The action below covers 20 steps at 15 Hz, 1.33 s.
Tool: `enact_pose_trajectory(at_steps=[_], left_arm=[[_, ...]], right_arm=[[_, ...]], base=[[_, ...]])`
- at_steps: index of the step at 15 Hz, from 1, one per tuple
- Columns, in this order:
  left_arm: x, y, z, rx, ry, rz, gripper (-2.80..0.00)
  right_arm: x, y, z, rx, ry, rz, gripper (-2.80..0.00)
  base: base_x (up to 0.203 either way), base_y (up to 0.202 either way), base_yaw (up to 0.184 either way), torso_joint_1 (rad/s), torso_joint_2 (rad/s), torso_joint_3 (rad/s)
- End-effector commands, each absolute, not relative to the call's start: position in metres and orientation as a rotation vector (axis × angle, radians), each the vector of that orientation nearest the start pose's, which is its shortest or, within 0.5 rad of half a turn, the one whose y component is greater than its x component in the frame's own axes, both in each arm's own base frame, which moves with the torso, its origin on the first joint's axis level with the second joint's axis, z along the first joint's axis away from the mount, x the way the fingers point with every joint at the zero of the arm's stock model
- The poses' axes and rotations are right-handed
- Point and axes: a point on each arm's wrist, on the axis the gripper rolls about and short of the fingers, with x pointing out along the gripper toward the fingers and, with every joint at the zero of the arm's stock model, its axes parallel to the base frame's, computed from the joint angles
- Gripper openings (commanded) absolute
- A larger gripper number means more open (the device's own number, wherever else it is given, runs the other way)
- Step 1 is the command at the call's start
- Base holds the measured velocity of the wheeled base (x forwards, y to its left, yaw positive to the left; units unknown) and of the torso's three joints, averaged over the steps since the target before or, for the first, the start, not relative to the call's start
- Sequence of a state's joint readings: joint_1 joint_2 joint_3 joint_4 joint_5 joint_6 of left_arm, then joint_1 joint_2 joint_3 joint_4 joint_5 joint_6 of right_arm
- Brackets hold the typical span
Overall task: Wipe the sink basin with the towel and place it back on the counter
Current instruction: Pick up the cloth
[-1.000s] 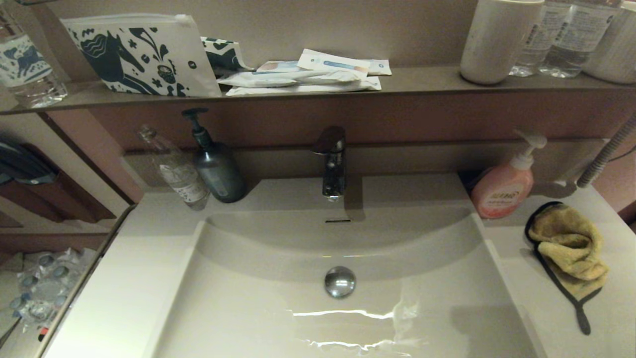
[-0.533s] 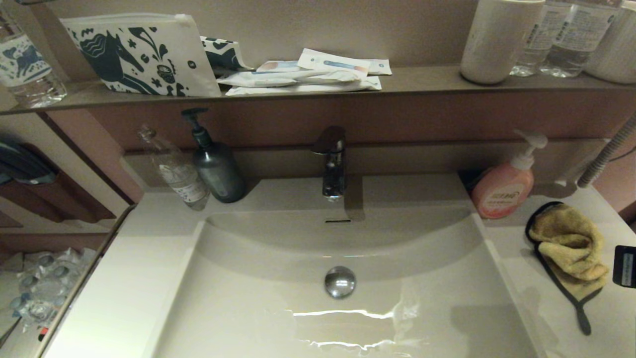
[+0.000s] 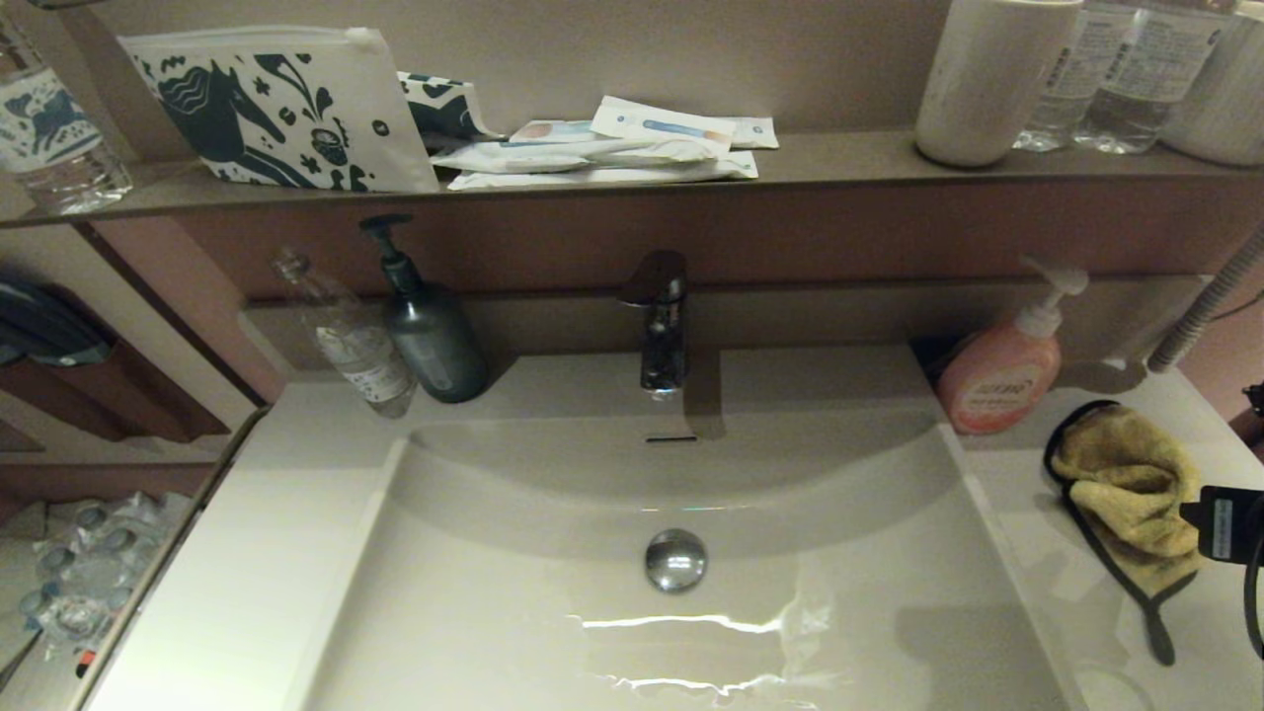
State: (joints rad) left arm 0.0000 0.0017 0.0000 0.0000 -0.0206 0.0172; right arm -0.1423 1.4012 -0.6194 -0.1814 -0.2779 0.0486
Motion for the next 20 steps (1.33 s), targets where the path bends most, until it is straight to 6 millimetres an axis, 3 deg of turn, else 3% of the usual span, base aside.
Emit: enact_pose_trajectory(at_steps=[1, 4, 11, 20], left_arm=[[-0.023, 0.0, 0.076, 0.017, 0.003, -0.02, -2.8], [-0.023, 0.0, 0.076, 0.017, 0.003, -0.02, -2.8], [-0.023, 0.0, 0.076, 0.017, 0.003, -0.021, -2.8], [-0.023, 0.0, 0.076, 0.017, 0.003, -0.02, -2.8]], right_arm=[[0.212, -0.037, 0.169, 0.01, 0.593, -0.411, 0.0], [0.22, -0.041, 0.171, 0.011, 0.598, -0.326, 0.0], [0.254, -0.075, 0.15, 0.051, 0.688, -0.363, 0.0], [0.295, -0.083, 0.122, 0.085, 0.648, -0.251, 0.0]], base=[[0.0, 0.0, 0.0, 0.0, 0.0, 0.0], [0.0, 0.0, 0.0, 0.0, 0.0, 0.0], [0.0, 0.0, 0.0, 0.0, 0.0, 0.0], [0.0, 0.0, 0.0, 0.0, 0.0, 0.0]])
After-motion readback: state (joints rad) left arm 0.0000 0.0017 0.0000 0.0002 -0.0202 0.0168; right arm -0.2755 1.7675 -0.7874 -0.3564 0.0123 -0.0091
